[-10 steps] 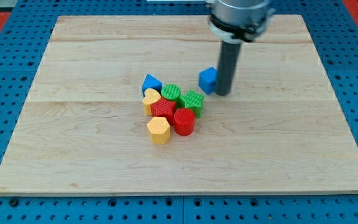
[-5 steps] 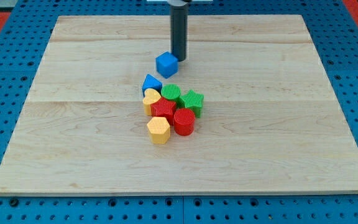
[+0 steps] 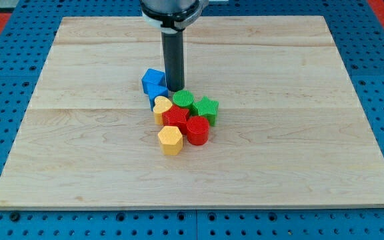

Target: Slide the blue cube close to the yellow heart

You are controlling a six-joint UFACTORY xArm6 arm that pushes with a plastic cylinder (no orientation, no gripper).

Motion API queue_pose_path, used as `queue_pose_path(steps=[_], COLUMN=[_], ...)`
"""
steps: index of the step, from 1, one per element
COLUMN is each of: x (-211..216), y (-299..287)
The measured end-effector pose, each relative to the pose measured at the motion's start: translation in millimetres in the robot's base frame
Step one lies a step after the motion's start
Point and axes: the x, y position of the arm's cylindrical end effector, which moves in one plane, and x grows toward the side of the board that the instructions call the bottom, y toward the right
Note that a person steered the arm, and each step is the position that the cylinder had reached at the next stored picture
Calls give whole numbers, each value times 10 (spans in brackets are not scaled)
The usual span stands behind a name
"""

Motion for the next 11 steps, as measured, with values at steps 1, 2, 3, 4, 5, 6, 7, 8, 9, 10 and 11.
queue_pose_path(steps=[1,2,3,4,5,6,7,8,9,10,11], x=[-142,-421,-729,-670,-247,-218,75,311,141,-124,98], y=[-352,-457,-457,-741,-1048,-1477,-1550,-1345,-1707,-1517,-1135])
